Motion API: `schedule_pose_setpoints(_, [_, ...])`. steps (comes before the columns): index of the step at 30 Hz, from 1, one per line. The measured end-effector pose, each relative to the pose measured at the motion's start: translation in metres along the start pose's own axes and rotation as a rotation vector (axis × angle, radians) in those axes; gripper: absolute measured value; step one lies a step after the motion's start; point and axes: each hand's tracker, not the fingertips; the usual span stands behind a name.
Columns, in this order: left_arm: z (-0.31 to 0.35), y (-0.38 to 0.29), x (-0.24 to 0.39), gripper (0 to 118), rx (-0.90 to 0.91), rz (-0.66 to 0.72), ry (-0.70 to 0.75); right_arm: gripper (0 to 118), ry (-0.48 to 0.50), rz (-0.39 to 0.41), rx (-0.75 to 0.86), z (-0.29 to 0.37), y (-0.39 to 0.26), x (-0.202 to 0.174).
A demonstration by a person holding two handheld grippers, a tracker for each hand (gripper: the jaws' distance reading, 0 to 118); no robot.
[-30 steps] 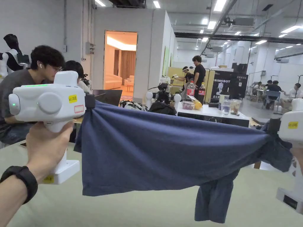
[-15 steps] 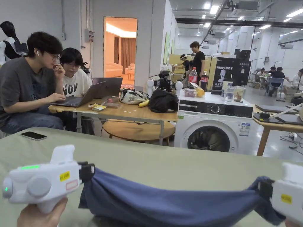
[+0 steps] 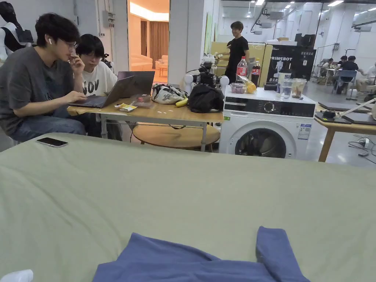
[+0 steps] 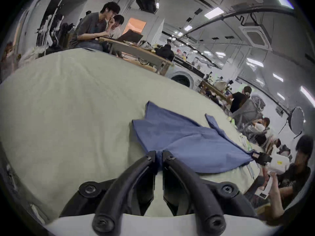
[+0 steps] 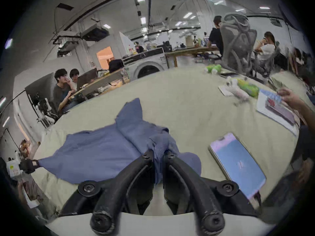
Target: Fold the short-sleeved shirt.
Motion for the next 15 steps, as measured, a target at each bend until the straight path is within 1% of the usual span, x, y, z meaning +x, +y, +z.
schedule_pose_setpoints(4, [0.019, -0.022, 0.002, 2, -0.036, -0.004, -0.003, 6, -0.011, -0.012, -0.025, 0.014, -0.019, 0.011])
schedule_pose_setpoints(6, [0.022, -0.032, 0.001, 2, -0.059, -0.024, 0.012, 7, -0.012, 0.01, -0.033, 0.019, -0.026, 0.012])
schedule_pose_setpoints(7, [0.023, -0.035, 0.0, 2, -0.059, -0.022, 0.017, 12, -0.012, 0.007, -0.033, 0.019, -0.027, 0.012])
schedule_pose_setpoints(8, [0.023, -0.037, -0.003, 4, -0.06, -0.018, 0.016, 23, -0.006, 0.004, -0.036, 0.019, -0.026, 0.012])
schedule_pose_setpoints(9, [0.024, -0.038, -0.006, 21, -0.06, -0.015, 0.003, 50, -0.006, 0.005, -0.038, 0.02, -0.026, 0.012])
schedule_pose_setpoints(10, [0.025, -0.04, -0.006, 42, -0.066, -0.026, -0.018, 70, -0.026, 0.015, -0.026, 0.024, -0.028, 0.014])
schedule_pose_setpoints(11, [0.028, -0.039, -0.003, 63, -0.052, -0.042, -0.01, 80, -0.042, 0.026, -0.009, 0.028, -0.026, 0.014])
schedule_pose_setpoints(12, [0.03, -0.037, 0.0, 82, -0.047, -0.05, 0.004, 80, -0.041, 0.034, 0.024, 0.033, -0.024, 0.014])
schedule_pose_setpoints(13, [0.033, -0.033, 0.003, 85, -0.035, -0.057, 0.009, 80, -0.037, 0.039, 0.062, 0.038, -0.021, 0.013])
schedule_pose_setpoints(15, [0.043, -0.025, 0.019, 85, 0.057, -0.092, 0.002, 80, 0.006, 0.04, 0.118, 0.048, -0.015, 0.012])
